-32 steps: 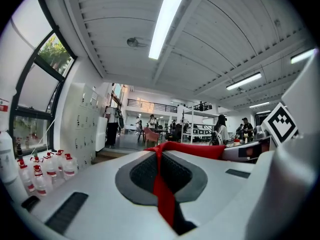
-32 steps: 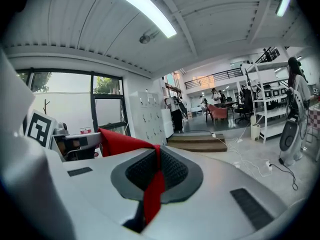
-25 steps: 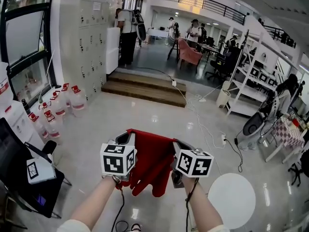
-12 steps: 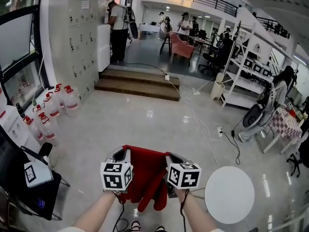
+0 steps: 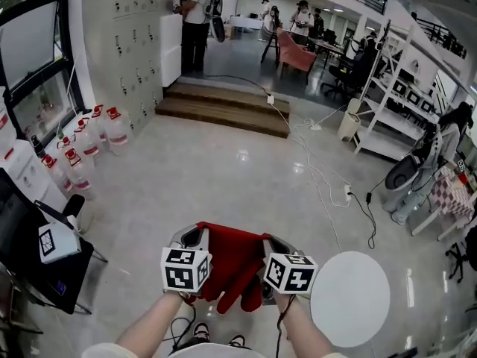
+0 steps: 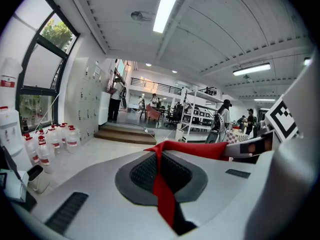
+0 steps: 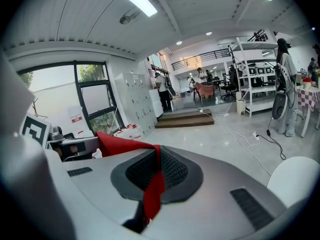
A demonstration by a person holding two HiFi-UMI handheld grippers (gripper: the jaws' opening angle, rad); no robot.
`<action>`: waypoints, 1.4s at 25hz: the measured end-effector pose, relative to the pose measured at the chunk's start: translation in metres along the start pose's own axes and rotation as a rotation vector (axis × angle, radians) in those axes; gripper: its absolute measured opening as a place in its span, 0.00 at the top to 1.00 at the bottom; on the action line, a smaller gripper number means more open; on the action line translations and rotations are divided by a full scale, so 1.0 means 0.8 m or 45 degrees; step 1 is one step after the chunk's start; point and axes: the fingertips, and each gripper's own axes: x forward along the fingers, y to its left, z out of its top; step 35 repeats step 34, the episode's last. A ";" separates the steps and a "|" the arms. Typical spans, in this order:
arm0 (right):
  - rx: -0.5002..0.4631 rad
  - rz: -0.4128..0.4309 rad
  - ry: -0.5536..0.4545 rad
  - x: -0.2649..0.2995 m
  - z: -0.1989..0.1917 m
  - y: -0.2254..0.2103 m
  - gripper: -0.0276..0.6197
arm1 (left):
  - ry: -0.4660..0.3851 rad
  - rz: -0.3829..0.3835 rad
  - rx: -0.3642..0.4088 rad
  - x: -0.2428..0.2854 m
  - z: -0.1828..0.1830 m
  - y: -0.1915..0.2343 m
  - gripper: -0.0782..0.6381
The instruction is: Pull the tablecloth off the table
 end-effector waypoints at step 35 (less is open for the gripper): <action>-0.022 -0.091 0.013 -0.009 -0.008 -0.042 0.91 | 0.056 -0.043 -0.035 0.024 -0.007 -0.026 0.87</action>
